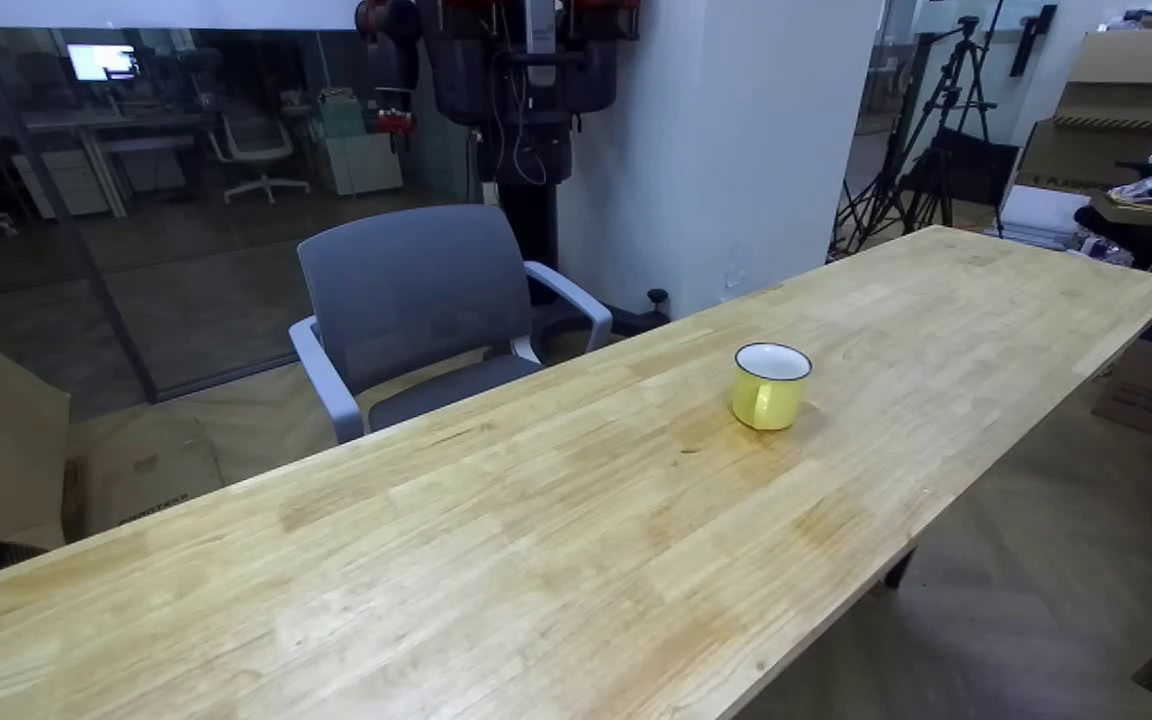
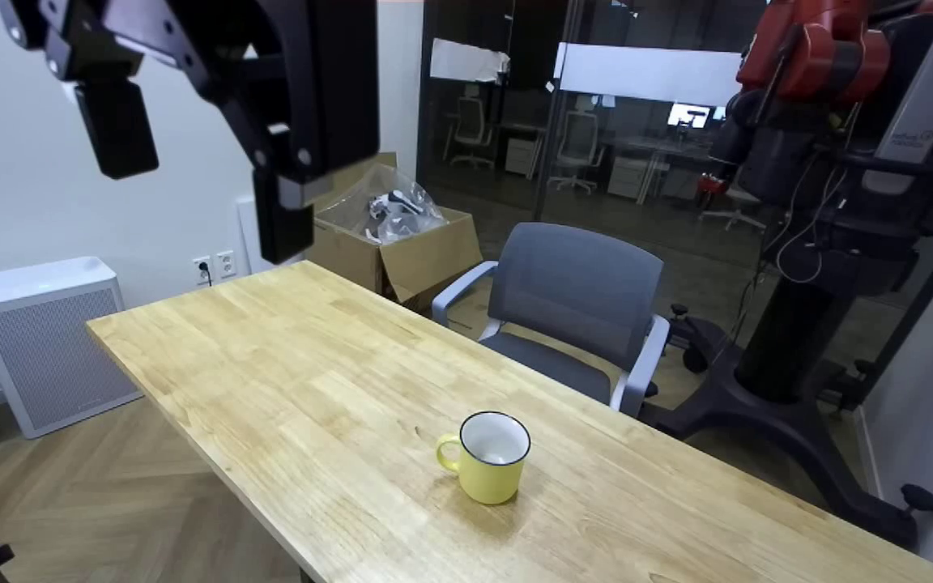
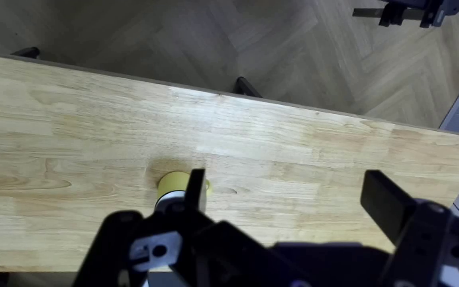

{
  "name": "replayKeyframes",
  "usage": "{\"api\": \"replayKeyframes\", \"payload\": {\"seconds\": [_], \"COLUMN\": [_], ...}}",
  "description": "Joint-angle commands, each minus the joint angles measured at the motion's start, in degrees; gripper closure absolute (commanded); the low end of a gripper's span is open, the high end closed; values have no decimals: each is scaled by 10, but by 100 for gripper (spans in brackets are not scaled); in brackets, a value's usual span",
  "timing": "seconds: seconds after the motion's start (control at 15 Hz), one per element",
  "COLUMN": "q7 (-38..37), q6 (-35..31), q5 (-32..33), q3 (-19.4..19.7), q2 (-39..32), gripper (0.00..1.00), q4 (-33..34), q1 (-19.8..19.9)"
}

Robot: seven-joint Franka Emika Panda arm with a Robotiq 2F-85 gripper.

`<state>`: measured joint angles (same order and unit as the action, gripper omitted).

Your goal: Move the yellow mug to the left

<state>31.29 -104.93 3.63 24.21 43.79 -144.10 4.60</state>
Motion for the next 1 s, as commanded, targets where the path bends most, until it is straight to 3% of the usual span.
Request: {"api": "replayKeyframes", "payload": {"seconds": [0.0, 0.2, 0.4, 0.87, 0.93], "q7": [5, 5, -12, -48, -45], "q6": [1, 1, -73, -308, -328], "q5": [-5, -5, -11, 23, 19], "q3": [-6, -6, -10, -33, -50], "q2": [-3, -3, -42, -274, -311], "gripper": [0, 0, 0, 0, 0], "q4": [1, 1, 0, 33, 41], "q1": [8, 8, 1, -9, 0]}}
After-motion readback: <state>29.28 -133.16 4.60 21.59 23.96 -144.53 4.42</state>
